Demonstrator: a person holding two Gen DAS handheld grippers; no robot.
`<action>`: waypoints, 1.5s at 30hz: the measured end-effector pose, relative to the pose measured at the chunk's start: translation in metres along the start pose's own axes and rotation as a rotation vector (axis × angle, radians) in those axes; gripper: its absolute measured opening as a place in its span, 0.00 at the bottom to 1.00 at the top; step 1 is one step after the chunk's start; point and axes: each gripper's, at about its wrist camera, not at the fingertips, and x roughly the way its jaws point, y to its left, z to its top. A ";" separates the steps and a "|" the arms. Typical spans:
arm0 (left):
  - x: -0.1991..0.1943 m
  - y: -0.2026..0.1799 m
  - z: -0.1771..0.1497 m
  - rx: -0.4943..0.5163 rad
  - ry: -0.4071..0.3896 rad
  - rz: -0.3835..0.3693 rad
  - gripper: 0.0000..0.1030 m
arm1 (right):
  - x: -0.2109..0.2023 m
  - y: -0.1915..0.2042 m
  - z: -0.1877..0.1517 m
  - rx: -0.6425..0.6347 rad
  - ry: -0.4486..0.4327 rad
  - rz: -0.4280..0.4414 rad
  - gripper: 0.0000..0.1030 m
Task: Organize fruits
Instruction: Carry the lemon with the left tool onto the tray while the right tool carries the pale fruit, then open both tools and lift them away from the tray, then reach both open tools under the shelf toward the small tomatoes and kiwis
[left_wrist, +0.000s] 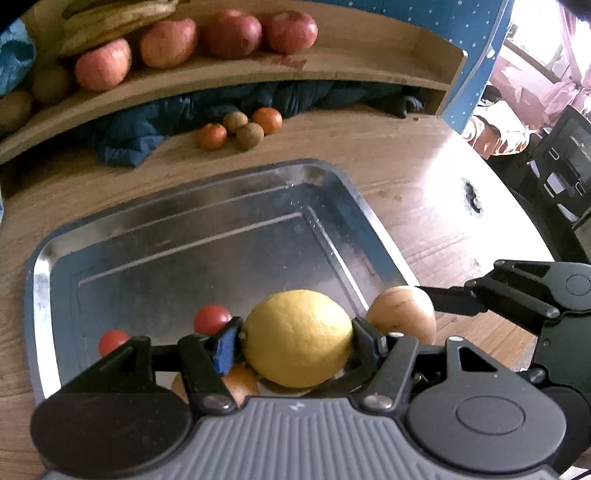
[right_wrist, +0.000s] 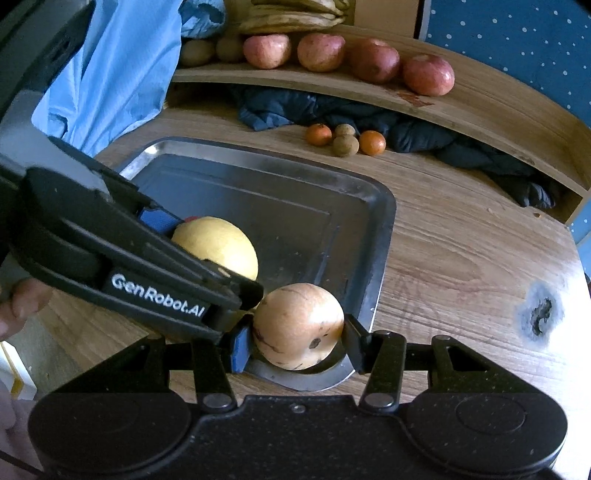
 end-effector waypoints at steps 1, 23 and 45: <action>-0.001 0.000 0.000 0.002 -0.006 0.001 0.66 | -0.001 0.000 0.000 0.000 -0.004 -0.002 0.51; -0.071 0.035 -0.013 -0.024 -0.135 -0.025 0.97 | -0.030 0.008 0.001 -0.017 -0.031 -0.013 0.95; -0.098 0.141 -0.038 -0.245 -0.090 0.175 1.00 | -0.010 0.056 0.059 -0.133 -0.069 0.090 0.99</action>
